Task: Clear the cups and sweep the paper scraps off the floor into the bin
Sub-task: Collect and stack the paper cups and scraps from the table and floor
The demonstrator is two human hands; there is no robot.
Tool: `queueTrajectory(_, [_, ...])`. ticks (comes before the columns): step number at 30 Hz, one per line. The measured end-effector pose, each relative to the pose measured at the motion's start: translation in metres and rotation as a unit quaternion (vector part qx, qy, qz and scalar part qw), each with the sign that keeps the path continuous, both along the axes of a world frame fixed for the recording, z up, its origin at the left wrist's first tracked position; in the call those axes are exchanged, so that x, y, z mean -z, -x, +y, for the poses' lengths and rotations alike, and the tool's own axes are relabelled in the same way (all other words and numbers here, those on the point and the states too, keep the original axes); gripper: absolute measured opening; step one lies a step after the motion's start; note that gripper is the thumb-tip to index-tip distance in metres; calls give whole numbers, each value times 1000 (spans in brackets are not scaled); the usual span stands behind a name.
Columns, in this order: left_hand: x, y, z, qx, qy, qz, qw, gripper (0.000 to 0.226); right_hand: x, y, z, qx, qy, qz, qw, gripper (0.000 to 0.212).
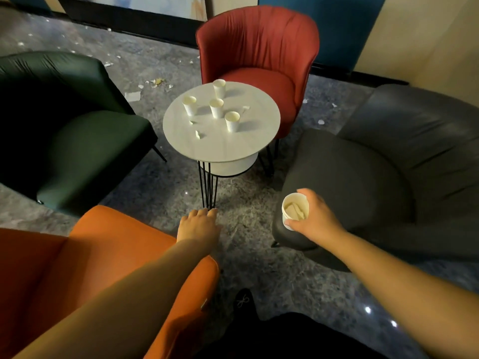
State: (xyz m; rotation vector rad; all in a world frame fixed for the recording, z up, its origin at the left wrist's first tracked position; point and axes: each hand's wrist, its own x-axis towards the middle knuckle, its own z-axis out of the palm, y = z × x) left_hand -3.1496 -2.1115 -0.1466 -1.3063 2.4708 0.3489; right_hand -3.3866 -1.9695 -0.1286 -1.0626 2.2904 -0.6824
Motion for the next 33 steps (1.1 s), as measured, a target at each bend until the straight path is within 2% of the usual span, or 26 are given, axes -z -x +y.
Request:
queueTrajectory(11, [-2,41,-132,-49,14,-9,999,50,-9,49,-144,-29,11,-34,999,84])
queueTrajectory(22, [-7,109,-278,-115,32,-7,993,49,-5,140,-307,-67,26,-37,997,83])
queueTrajectory(27, [-16,137,-326,-131,39,13,991,51,-2,172,-361,-80,11,-37,996,84])
queueTrajectory(33, [-8,141,-363,-112,31,-26,993,50,12,183,-403,-86,6,-45,995,85])
